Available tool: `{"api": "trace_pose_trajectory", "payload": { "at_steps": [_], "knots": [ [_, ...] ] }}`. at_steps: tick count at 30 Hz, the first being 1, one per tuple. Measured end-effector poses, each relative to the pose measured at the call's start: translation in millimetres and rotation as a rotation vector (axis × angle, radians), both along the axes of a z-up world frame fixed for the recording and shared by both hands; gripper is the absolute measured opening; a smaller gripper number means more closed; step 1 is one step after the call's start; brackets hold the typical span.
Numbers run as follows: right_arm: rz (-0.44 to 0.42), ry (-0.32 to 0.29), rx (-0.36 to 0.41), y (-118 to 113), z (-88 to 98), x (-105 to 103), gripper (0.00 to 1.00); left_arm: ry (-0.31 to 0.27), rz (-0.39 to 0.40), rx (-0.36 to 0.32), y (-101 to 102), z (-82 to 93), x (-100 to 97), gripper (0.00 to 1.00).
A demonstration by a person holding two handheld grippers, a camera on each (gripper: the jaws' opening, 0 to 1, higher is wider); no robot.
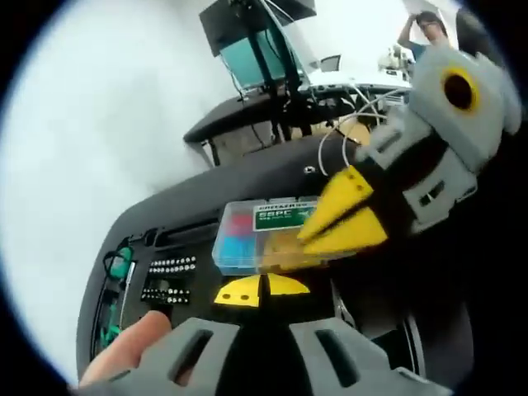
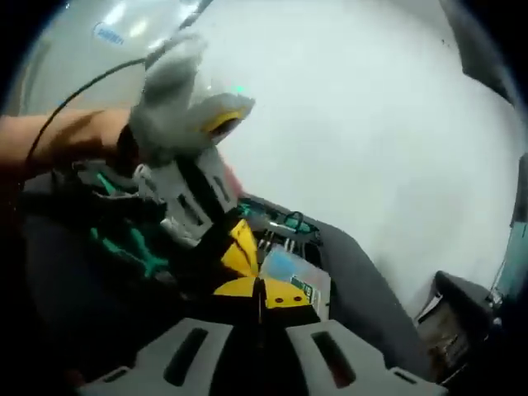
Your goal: Pick up the tools and put them into their designated positions in the toolbox.
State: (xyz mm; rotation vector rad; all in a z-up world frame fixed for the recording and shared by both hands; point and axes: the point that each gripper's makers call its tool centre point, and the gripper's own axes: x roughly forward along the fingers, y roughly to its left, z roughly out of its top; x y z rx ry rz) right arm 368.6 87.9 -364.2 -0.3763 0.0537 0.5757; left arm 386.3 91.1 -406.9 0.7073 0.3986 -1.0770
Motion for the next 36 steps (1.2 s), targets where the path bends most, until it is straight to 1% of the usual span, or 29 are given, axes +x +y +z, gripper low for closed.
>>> {"api": "trace_pose_trajectory", "payload": {
  "at_steps": [2,3,4,5,6,7,8,9,10,11,12,13,14,15,16,17,18,19,20,21,22,24,26,28,30,33,36],
  "knots": [
    [0.004,0.003,0.006,3.2,1.7,10.3,0.0,-0.009,-0.001,-0.003,0.5,-0.1,0.9,0.01],
    [0.002,0.055,-0.032,3.4,-10.9,13.5,0.0,-0.016,-0.002,-0.006,0.6,-0.4,1.3,0.01],
    [0.011,0.023,-0.026,5.1,-9.5,16.6,0.0,-0.026,-0.003,-0.006,2.0,0.6,0.8,0.01],
    [0.0,0.046,-0.021,1.2,-12.4,16.0,0.0,-0.039,0.008,0.027,8.4,0.9,2.8,0.01],
    [-0.01,0.056,-0.005,-3.9,-13.1,15.8,0.0,-0.06,0.044,0.043,16.3,4.6,4.6,0.01],
    [-0.008,0.059,0.005,-7.5,-13.9,15.2,0.0,-0.081,0.075,0.024,21.7,12.0,9.5,0.01],
    [-0.011,0.083,0.014,-10.8,-19.3,15.1,0.0,-0.074,0.108,-0.043,22.1,22.2,10.9,0.01],
    [0.003,0.072,0.041,-9.8,-23.6,15.7,0.0,-0.029,0.156,-0.174,17.9,36.0,15.8,0.02],
    [0.008,0.076,0.044,-13.7,-25.6,10.6,0.0,0.008,0.175,-0.237,15.3,41.4,18.4,0.02],
    [0.029,0.054,0.025,-11.7,-24.6,8.4,0.0,0.007,0.162,-0.227,13.3,39.8,18.2,0.02],
    [0.024,0.058,0.019,-10.5,-25.1,6.3,0.0,-0.003,0.153,-0.211,10.9,37.1,17.0,0.02],
    [0.027,0.054,0.013,-10.0,-24.3,6.0,0.0,-0.016,0.133,-0.163,9.3,31.1,15.5,0.02],
    [0.034,0.048,-0.002,-11.0,-23.3,4.8,0.0,-0.02,0.128,-0.144,5.9,26.9,13.9,0.02],
    [0.013,0.022,0.02,-16.0,-15.6,5.3,0.0,-0.017,0.13,-0.145,2.1,24.5,13.3,0.02],
    [-0.011,0.004,0.074,-21.4,-5.8,4.9,0.0,-0.015,0.13,-0.138,0.2,22.6,12.5,0.02],
    [-0.023,0.013,0.109,-24.3,-1.8,4.5,0.0,-0.013,0.132,-0.133,-1.8,20.7,12.0,0.02],
    [-0.034,0.041,0.143,-28.7,-0.3,5.8,0.0,-0.015,0.14,-0.128,-2.8,19.2,13.3,0.02],
    [-0.057,0.073,0.123,-35.0,-4.6,10.5,0.0,-0.02,0.147,-0.123,-3.6,17.3,14.2,0.02],
    [-0.065,0.072,0.106,-37.3,-7.0,14.3,0.0,-0.022,0.146,-0.117,-4.7,15.6,14.9,0.02],
    [-0.082,0.076,0.082,-40.4,-12.6,20.6,0.0,-0.012,0.147,-0.103,-5.5,12.2,16.0,0.02],
    [-0.073,0.087,0.07,-39.7,-17.4,22.9,0.0,-0.014,0.148,-0.103,-6.3,11.0,16.6,0.02],
    [-0.056,0.114,0.089,-36.6,-20.3,22.5,0.0,-0.016,0.144,-0.113,-8.5,12.0,17.2,0.02],
    [-0.047,0.097,0.078,-33.1,-19.0,21.1,0.0,-0.008,0.144,-0.12,-10.3,11.6,15.1,0.01],
    [-0.042,0.09,0.07,-30.7,-18.9,19.8,0.0,-0.028,0.137,-0.108,-10.5,10.5,14.3,0.01],
    [-0.037,0.092,0.065,-29.4,-19.5,19.9,0.0,-0.031,0.135,-0.102,-10.5,10.7,15.3,0.01],
    [-0.029,0.147,0.096,-30.1,-23.1,21.6,0.0,-0.021,0.137,-0.098,-12.0,9.6,17.1,0.01],
    [-0.022,0.166,0.119,-30.5,-25.2,22.2,0.0,-0.01,0.14,-0.095,-15.9,8.4,16.8,0.0]
  ]
}}
